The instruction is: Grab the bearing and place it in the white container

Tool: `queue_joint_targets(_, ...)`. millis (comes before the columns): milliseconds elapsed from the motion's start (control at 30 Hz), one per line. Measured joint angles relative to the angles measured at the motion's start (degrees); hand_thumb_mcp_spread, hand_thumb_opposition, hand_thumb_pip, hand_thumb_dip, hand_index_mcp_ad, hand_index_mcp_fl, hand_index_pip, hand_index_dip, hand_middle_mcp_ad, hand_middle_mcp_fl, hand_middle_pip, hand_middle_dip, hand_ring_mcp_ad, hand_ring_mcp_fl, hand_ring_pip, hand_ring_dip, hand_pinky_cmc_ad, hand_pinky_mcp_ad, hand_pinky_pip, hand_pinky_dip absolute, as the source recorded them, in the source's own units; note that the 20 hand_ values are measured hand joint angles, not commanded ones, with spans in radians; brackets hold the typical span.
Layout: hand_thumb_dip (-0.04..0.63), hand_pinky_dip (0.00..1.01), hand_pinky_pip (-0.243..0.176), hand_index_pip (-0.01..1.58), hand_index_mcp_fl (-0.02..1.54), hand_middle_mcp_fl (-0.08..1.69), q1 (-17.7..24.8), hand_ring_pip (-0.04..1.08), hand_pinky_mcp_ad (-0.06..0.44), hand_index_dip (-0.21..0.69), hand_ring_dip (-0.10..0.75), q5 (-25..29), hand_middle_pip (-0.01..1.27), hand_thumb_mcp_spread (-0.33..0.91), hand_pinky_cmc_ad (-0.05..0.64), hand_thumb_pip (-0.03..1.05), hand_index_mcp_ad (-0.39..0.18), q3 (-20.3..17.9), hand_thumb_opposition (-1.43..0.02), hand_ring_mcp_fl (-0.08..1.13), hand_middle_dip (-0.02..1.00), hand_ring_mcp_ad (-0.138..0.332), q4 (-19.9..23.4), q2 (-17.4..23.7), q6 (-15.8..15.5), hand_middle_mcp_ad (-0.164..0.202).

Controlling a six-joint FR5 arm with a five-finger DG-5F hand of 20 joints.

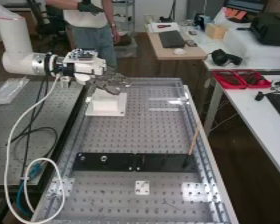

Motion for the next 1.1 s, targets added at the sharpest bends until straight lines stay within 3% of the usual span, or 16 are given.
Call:
queue_joint_targets(400,0.316,0.19,-0.012,1.33,0.35,0.13,1.56,0.10,0.293,0.218,0.079,1.79,0.12,0.44,0.365,0.51,-0.115,-0.31,-0.86,0.01,0.21,0.113,0.49,-2.51,1.52,0.066)
queue_joint_targets(633,0.316,0.19,-0.012,1.30,0.32,0.13,0.92,0.10,0.293,0.222,0.079,0.79,0.13,0.45,0.365,0.52,-0.120,0.84,-0.86,0.01,0.21,0.117,-1.38,-3.14,2.28,0.059)
queue_joint_targets(800,0.314,0.20,-0.021,1.06,0.09,0.08,0.10,0.10,0.293,0.185,0.079,-0.13,0.13,0.39,0.361,0.56,-0.120,1.44,-0.83,0.01,0.21,0.117,-2.78,-3.09,2.91,0.059)
queue_joint_targets(933,0.314,0.24,-0.031,0.95,0.02,0.08,-0.30,0.10,0.297,0.182,0.079,-0.43,0.13,0.36,0.361,0.63,-0.124,1.36,-0.80,0.01,0.21,0.117,-3.00,-2.76,3.09,0.059)
queue_joint_targets(1100,0.316,0.28,-0.063,0.89,0.00,0.01,-1.04,0.10,0.293,0.182,0.079,-0.77,0.13,0.34,0.379,0.63,-0.124,1.21,-0.79,0.01,0.21,0.113,-2.97,-1.46,2.32,0.061)
